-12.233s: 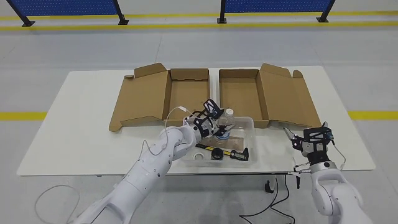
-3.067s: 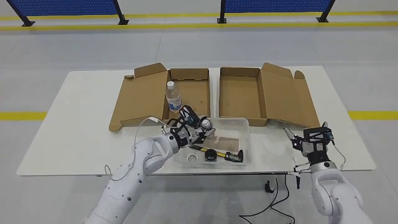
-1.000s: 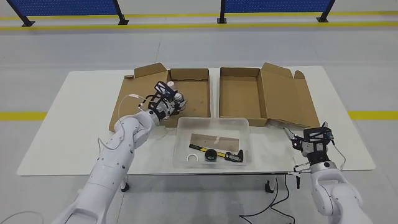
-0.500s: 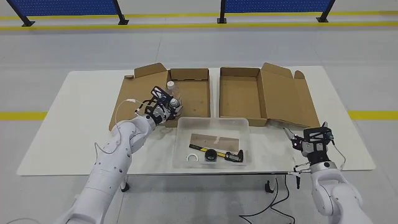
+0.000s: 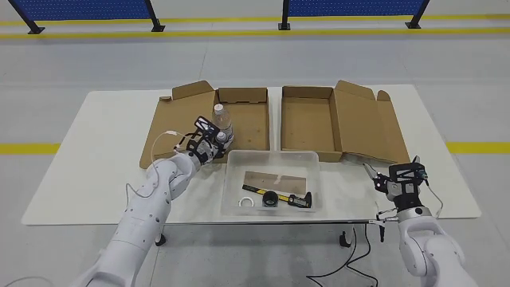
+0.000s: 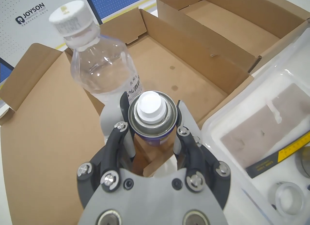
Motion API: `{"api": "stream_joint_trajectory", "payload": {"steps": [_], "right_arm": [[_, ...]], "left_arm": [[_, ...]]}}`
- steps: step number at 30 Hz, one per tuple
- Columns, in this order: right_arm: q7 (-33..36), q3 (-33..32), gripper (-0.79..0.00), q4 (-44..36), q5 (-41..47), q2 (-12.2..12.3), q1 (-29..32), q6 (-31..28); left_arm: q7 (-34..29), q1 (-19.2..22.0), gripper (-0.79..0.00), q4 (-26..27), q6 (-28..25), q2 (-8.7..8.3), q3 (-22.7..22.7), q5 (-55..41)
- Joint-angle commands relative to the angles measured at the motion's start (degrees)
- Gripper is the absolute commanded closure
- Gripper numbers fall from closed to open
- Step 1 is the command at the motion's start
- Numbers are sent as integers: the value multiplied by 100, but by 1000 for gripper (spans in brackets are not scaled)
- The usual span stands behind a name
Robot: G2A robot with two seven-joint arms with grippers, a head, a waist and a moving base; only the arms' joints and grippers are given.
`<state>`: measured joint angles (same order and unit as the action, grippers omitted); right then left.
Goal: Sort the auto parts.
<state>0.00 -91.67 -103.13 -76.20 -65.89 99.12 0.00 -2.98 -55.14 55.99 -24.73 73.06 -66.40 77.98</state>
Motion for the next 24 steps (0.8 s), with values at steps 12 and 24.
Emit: {"api": "stream_joint_trajectory", "payload": {"steps": [12, 24], "right_arm": [[0, 0, -785, 0, 0, 0, 0, 0], [0, 0, -785, 0, 0, 0, 0, 0]], "left_arm": [[146, 158, -274, -360, 171, 70, 186, -6], [173, 246, -382, -485, 210, 80, 214, 13]]}}
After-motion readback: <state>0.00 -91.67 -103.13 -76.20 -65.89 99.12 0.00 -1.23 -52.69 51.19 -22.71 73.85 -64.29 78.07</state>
